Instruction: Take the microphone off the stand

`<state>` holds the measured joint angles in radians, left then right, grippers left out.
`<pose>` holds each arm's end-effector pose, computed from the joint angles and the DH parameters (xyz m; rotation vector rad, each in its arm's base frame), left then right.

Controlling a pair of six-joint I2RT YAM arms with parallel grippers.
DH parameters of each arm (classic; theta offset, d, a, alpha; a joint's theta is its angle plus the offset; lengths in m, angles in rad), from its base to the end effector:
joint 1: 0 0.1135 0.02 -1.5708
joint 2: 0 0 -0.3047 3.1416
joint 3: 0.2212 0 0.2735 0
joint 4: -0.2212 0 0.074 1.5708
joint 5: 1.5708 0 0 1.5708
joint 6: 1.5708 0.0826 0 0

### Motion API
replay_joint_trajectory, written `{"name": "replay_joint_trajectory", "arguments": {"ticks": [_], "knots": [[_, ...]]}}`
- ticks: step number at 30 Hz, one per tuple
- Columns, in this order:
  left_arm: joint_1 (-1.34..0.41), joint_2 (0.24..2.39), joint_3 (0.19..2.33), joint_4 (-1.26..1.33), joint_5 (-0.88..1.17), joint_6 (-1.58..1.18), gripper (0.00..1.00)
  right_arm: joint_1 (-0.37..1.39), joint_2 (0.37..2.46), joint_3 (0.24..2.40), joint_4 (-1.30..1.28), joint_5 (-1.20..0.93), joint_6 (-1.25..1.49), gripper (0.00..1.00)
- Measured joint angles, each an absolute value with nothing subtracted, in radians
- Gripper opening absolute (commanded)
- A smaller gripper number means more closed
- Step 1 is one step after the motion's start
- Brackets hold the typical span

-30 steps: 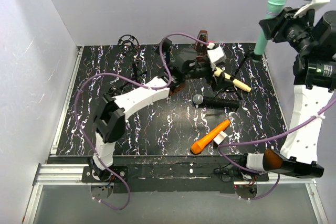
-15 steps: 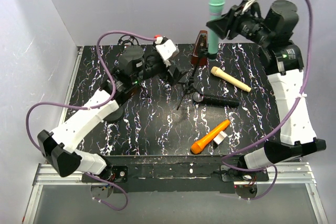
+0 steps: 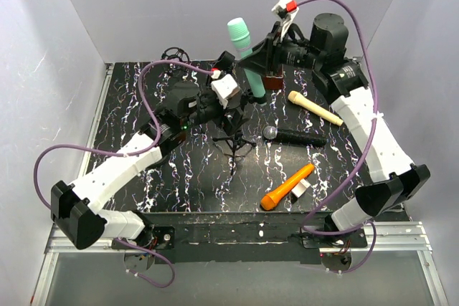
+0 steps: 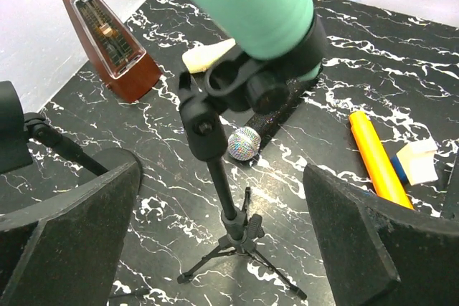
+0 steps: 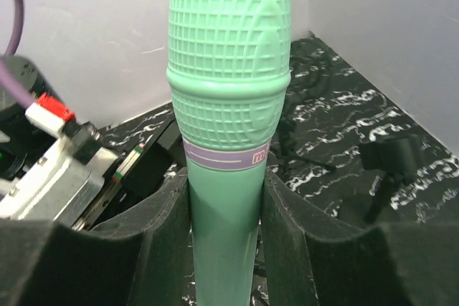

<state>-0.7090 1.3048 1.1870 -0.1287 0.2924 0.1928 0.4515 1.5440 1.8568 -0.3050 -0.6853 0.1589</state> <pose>0.2581 -0.2527 0.3984 0.9920 1.5641 -0.6281 0.3238 0.2151 0.5584 -0.7819 1.4610 1.0028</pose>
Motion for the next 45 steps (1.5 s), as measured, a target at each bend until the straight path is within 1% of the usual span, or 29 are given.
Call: {"name": "replay_joint_trajectory", "arguments": {"ticks": [6,10,11,13,18,22,25,27,29,34,37,38,41,44,45], "knots": [[-0.704,1.23,1.206,-0.176,0.279,0.173,0.98,0.492,1.497,1.774,-0.254,-0.748,0.116,0.01],[-0.687,1.214,1.293,-0.178,0.274,0.108,0.98,0.5,1.484,1.753,-0.251,-0.774,0.092,0.01],[-0.681,1.217,1.32,-0.175,0.277,0.09,0.98,0.502,1.48,1.748,-0.25,-0.778,0.089,0.03],[-0.669,1.228,1.373,-0.166,0.289,0.046,0.98,0.505,1.472,1.735,-0.242,-0.787,0.078,0.1],[-0.644,1.286,1.496,-0.157,0.343,-0.043,0.98,0.506,1.465,1.724,-0.242,-0.824,0.057,0.4],[-0.619,1.332,1.549,-0.183,0.403,-0.117,0.98,0.503,1.464,1.72,-0.244,-0.855,0.011,0.64],[-0.606,1.357,1.555,-0.203,0.445,-0.17,0.98,0.488,1.456,1.671,-0.278,-0.845,-0.046,0.75],[-0.602,1.379,1.555,-0.229,0.471,-0.197,0.98,0.48,1.452,1.632,-0.288,-0.827,-0.068,0.75],[-0.6,1.403,1.555,-0.236,0.491,-0.219,0.98,0.471,1.45,1.608,-0.308,-0.811,-0.088,0.74],[-0.596,1.441,1.56,-0.229,0.524,-0.246,0.97,0.464,1.447,1.596,-0.366,-0.786,-0.121,0.63],[-0.597,1.453,1.576,-0.234,0.528,-0.247,0.95,0.463,1.44,1.579,-0.366,-0.785,-0.125,0.51],[-0.599,1.455,1.582,-0.237,0.527,-0.247,0.94,0.465,1.434,1.567,-0.366,-0.785,-0.125,0.47],[-0.603,1.462,1.602,-0.252,0.532,-0.239,0.86,0.473,1.417,1.541,-0.359,-0.782,-0.131,0.38],[-0.604,1.464,1.621,-0.271,0.535,-0.228,0.77,0.474,1.397,1.51,-0.335,-0.776,-0.138,0.35],[-0.603,1.463,1.63,-0.262,0.507,-0.226,0.73,0.472,1.387,1.498,-0.333,-0.782,-0.146,0.34]]}}
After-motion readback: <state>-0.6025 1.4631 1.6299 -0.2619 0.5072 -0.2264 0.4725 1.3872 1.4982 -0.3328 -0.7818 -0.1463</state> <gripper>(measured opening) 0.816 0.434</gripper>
